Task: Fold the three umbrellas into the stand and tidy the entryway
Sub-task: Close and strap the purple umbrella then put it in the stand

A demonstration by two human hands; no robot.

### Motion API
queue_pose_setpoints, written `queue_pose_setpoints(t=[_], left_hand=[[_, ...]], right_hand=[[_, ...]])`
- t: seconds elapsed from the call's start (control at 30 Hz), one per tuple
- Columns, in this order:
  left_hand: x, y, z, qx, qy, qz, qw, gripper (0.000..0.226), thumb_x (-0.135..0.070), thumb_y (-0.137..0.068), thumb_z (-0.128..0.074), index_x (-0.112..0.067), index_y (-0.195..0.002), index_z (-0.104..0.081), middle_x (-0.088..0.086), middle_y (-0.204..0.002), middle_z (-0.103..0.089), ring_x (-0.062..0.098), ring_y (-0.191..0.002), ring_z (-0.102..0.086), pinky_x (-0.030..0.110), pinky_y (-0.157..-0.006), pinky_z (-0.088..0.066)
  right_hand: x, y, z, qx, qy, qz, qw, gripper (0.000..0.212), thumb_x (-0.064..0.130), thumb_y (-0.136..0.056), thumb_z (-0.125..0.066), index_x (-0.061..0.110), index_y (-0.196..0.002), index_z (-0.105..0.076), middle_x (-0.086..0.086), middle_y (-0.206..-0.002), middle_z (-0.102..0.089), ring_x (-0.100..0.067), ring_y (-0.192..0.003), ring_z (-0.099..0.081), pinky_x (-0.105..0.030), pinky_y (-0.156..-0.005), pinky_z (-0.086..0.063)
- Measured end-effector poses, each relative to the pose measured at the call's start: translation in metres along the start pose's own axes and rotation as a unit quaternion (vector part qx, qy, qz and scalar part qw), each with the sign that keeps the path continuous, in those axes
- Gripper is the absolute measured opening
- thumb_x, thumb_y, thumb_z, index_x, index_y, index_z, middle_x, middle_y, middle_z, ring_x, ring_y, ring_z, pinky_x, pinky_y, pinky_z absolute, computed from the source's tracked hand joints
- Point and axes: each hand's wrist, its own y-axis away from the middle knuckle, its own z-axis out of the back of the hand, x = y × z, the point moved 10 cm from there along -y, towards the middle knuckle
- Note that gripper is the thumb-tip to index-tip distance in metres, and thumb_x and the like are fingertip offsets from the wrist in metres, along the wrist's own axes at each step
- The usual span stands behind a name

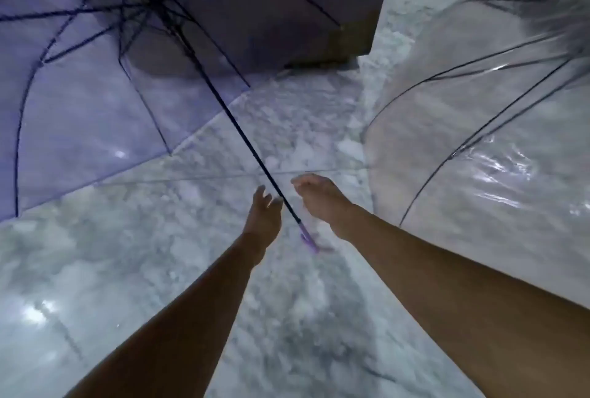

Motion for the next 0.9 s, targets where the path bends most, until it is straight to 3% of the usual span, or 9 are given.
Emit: queue_pose_setpoints(t=[0.1, 0.17, 0.23, 0.33, 0.4, 0.53, 0.63, 0.73, 0.9], left_hand=[[-0.009, -0.041, -0.016, 0.021, 0.08, -0.025, 0.996, 0.048, -0.014, -0.105, -0.042, -0.028, -0.151, -0.036, 0.003, -0.139, -0.057, 0.017, -0.121, -0.058, 0.027, -0.092, -0.047], [-0.018, -0.048, -0.012, 0.004, 0.086, -0.045, 0.995, 0.03, -0.014, -0.105, -0.038, -0.022, -0.126, -0.059, 0.006, -0.124, -0.067, 0.021, -0.112, -0.066, 0.016, -0.07, -0.049], [-0.018, -0.038, -0.004, -0.022, 0.062, -0.068, 0.996, 0.025, -0.017, -0.108, -0.037, -0.01, -0.107, -0.061, 0.014, -0.102, -0.068, 0.033, -0.1, -0.07, 0.011, -0.054, -0.047], [-0.024, 0.007, 0.002, -0.004, 0.069, -0.066, 0.995, 0.029, -0.025, -0.109, -0.036, -0.002, -0.104, -0.052, 0.017, -0.078, -0.056, 0.038, -0.079, -0.063, 0.018, -0.054, -0.053], [-0.04, 0.044, 0.016, -0.005, 0.068, -0.058, 0.996, 0.033, -0.028, -0.11, -0.032, 0.001, -0.109, -0.049, 0.019, -0.07, -0.055, 0.038, -0.068, -0.062, 0.03, -0.054, -0.058], [-0.103, 0.118, 0.052, -0.049, 0.039, -0.074, 0.995, 0.031, -0.025, -0.11, -0.029, -0.004, -0.105, -0.051, 0.009, -0.051, -0.056, 0.026, -0.042, -0.057, 0.049, -0.054, -0.056], [-0.166, 0.178, 0.078, -0.09, 0.023, -0.066, 0.993, 0.03, -0.02, -0.108, -0.029, -0.012, -0.091, -0.052, 0.006, -0.053, -0.048, 0.015, -0.035, -0.046, 0.036, -0.045, -0.049], [-0.233, 0.23, 0.099, -0.092, 0.018, -0.064, 0.994, 0.03, -0.018, -0.105, -0.032, -0.011, -0.084, -0.052, 0.006, -0.056, -0.042, 0.017, -0.041, -0.041, 0.024, -0.038, -0.037], [-0.369, 0.338, 0.119, 0.031, 0.029, -0.083, 0.996, 0.032, -0.02, -0.106, -0.038, -0.011, -0.079, -0.052, 0.007, -0.055, -0.038, 0.019, -0.043, -0.037, 0.023, -0.041, -0.037]], right_hand=[[0.021, -0.046, -0.012, 0.0, 0.007, 0.039, 0.999, 0.036, 0.022, -0.107, -0.04, 0.024, -0.139, -0.058, 0.0, -0.144, -0.055, -0.021, -0.131, -0.052, -0.033, -0.115, -0.035], [0.042, -0.061, -0.028, 0.044, 0.003, 0.053, 0.998, 0.039, 0.023, -0.107, -0.042, 0.028, -0.144, -0.052, 0.001, -0.143, -0.054, -0.018, -0.119, -0.056, -0.027, -0.1, -0.043], [0.06, -0.059, -0.039, 0.088, 0.007, 0.074, 0.993, 0.042, 0.024, -0.106, -0.049, 0.028, -0.148, -0.048, 0.003, -0.135, -0.059, -0.014, -0.108, -0.056, -0.025, -0.087, -0.044], [0.083, -0.037, -0.045, 0.115, -0.006, 0.11, 0.987, 0.033, 0.021, -0.104, -0.055, 0.02, -0.137, -0.061, 0.002, -0.114, -0.073, -0.01, -0.096, -0.063, -0.023, -0.077, -0.049], [0.102, -0.011, -0.049, 0.127, -0.006, 0.116, 0.985, 0.024, 0.017, -0.102, -0.058, 0.017, -0.122, -0.071, 0.0, -0.103, -0.076, -0.023, -0.09, -0.068, -0.037, -0.075, -0.055], [0.156, 0.057, -0.047, 0.153, -0.002, 0.065, 0.986, 0.018, 0.012, -0.099, -0.063, 0.01, -0.113, -0.073, 0.0, -0.097, -0.078, -0.014, -0.087, -0.064, -0.024, -0.057, -0.049], [0.217, 0.116, -0.03, 0.144, 0.016, 0.042, 0.989, 0.019, 0.015, -0.098, -0.065, 0.01, -0.114, -0.073, -0.001, -0.103, -0.078, -0.009, -0.095, -0.065, -0.015, -0.067, -0.046], [0.28, 0.178, -0.002, 0.106, -0.008, 0.029, 0.994, 0.022, 0.015, -0.098, -0.065, 0.007, -0.117, -0.072, -0.007, -0.112, -0.077, -0.01, -0.093, -0.065, -0.015, -0.063, -0.043], [0.398, 0.308, 0.067, 0.018, -0.053, 0.044, 0.997, 0.027, 0.014, -0.098, -0.065, 0.006, -0.123, -0.071, -0.007, -0.11, -0.077, -0.012, -0.084, -0.065, -0.024, -0.063, -0.038]])
